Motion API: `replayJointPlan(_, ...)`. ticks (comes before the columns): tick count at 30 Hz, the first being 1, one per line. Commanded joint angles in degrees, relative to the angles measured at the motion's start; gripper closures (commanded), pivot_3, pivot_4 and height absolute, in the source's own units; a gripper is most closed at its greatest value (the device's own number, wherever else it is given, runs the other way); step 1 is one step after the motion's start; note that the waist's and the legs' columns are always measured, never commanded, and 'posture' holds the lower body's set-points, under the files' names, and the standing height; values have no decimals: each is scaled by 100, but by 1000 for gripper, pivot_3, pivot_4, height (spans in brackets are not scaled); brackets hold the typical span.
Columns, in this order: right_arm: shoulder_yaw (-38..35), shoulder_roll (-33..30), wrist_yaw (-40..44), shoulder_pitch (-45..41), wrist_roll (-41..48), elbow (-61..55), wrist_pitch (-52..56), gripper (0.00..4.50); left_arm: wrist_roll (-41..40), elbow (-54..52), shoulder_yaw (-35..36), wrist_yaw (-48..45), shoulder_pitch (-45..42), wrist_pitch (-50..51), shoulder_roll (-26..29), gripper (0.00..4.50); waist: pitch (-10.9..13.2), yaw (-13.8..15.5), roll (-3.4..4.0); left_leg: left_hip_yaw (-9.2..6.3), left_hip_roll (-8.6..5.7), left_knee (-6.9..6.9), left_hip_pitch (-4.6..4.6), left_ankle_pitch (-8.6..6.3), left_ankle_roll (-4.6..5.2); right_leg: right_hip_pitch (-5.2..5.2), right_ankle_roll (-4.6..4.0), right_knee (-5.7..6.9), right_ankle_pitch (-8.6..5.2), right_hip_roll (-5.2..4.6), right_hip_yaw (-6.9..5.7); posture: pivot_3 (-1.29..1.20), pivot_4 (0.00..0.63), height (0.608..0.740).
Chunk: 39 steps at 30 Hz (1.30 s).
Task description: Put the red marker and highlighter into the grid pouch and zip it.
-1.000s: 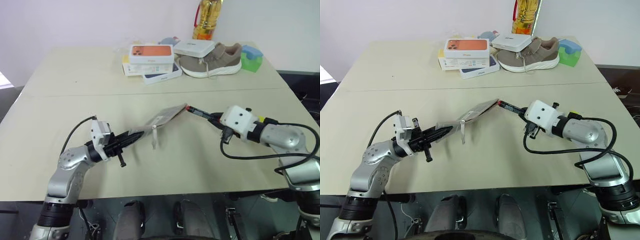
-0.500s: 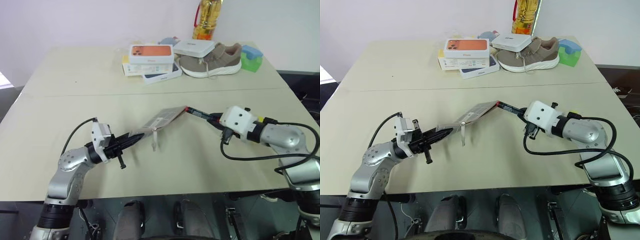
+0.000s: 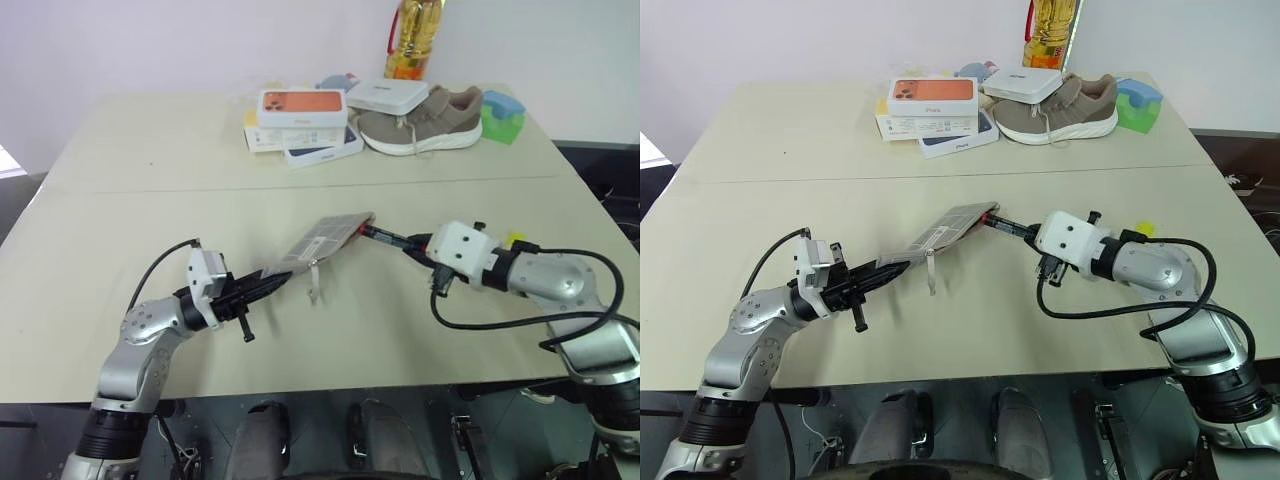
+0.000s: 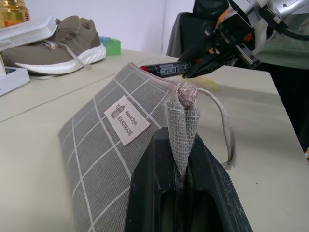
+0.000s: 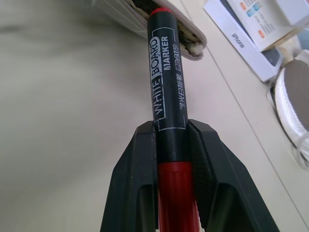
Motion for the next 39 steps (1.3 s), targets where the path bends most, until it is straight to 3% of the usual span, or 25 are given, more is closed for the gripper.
replayJointPlan(1, 77, -97, 91, -133, -69, -332, -108, 4125, -10, -159, -2, -80, -39, -126, 31, 4500, 0, 0, 0, 0, 0, 0, 0, 0, 0, 0, 0, 0, 0, 0, 0, 0, 150, 724)
replayJointPlan(22, 161, -341, 251, -530, -614, 258, -563, 4125, 28, -149, -70, -439, -15, -160, 126, 4500, 0, 2, 0, 1, -1, 1, 0, 0, 0, 0, 0, 0, 0, -1, 0, 0, 150, 724)
replayJointPlan(39, 1190, -152, 1136, -809, -755, -606, -1418, 4125, 217, 189, -399, -1077, -543, -386, 246, 4500, 0, 13, 0, 1, 0, 2, -1, 0, -1, 0, 0, 0, 0, 0, 0, 0, 150, 724)
